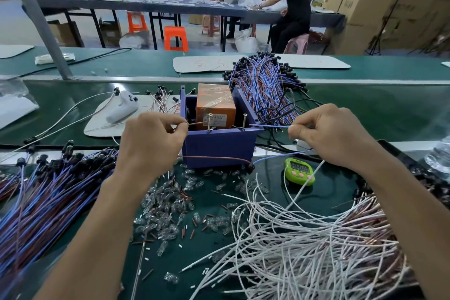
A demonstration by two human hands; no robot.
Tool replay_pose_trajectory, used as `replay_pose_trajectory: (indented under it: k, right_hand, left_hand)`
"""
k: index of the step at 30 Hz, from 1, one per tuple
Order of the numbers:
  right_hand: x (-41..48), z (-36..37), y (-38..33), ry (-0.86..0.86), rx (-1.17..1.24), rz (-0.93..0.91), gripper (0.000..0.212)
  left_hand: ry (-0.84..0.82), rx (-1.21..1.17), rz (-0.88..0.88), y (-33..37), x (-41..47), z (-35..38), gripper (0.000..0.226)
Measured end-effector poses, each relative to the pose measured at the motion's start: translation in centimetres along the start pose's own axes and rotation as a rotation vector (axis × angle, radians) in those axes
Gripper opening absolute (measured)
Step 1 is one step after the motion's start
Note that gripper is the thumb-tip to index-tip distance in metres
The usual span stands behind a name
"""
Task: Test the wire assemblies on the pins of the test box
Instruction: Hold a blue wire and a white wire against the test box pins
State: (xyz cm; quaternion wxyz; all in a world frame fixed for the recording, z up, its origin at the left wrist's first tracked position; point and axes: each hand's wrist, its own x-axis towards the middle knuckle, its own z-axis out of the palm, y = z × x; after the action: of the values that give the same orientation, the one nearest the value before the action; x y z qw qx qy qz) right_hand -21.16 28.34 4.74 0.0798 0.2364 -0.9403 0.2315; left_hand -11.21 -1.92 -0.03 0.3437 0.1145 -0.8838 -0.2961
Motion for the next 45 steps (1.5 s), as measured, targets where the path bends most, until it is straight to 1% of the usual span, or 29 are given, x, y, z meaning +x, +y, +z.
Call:
replay_pose_trajectory:
  k: [2,7,12,16,20,24,27,35,42,45]
  right_hand:
    - [-0.4,-0.4,0.0,-0.02,0.024,-0.011,0.014]
    - [-0.6,-1.3,-0.1,-0.085,0.044,0.018,0.015]
    - [-1.0,-2.1,0.2,-0.128,0.05,0.028,0.012]
    - [-1.0,-2.5,0.2,-0.147,0.049,0.029,0.012]
    - [-1.0,-2.6,0.1,-0.129,0.061,0.007,0.012]
    - [-0.9,-2.7,-0.1,-0.112,0.075,-0.017,0.013]
    - [-0.8,-2.6,-0.4,-0.116,0.088,-0.025,0.014]
    - [-0.9,-2.7,-0.5,-0.136,0.082,-0.004,0.014]
    - [-0.8,-2.5,-0.9,-0.146,0.082,0.003,0.017]
    - [-0.7,-2.3,-1.1,-0.144,0.076,0.014,0.014]
  left_hand:
    - [0.009,-0.017,-0.004,-0.1,0.2,-0.4,0.008]
    - [-0.026,-0.09,0.046,0.1,0.4,-0.3,0.013]
    - [-0.059,-0.094,0.035,0.2,0.4,0.7,0.029]
    - [-0.024,-0.009,0.013,-0.1,0.7,1.1,0.021]
    - [0.015,0.0,0.007,-0.4,0.6,1.1,0.011]
    - [0.041,0.011,-0.006,-0.5,0.7,0.7,0.01]
    - [0.021,-0.01,-0.016,-0.4,0.7,0.8,0.009]
    - [0.02,-0.037,-0.021,-0.2,0.5,0.5,0.008]
    - [0.002,-0.083,-0.025,0.1,0.3,1.3,0.014]
    - [0.021,-0.067,-0.012,0.3,0.2,1.4,0.03]
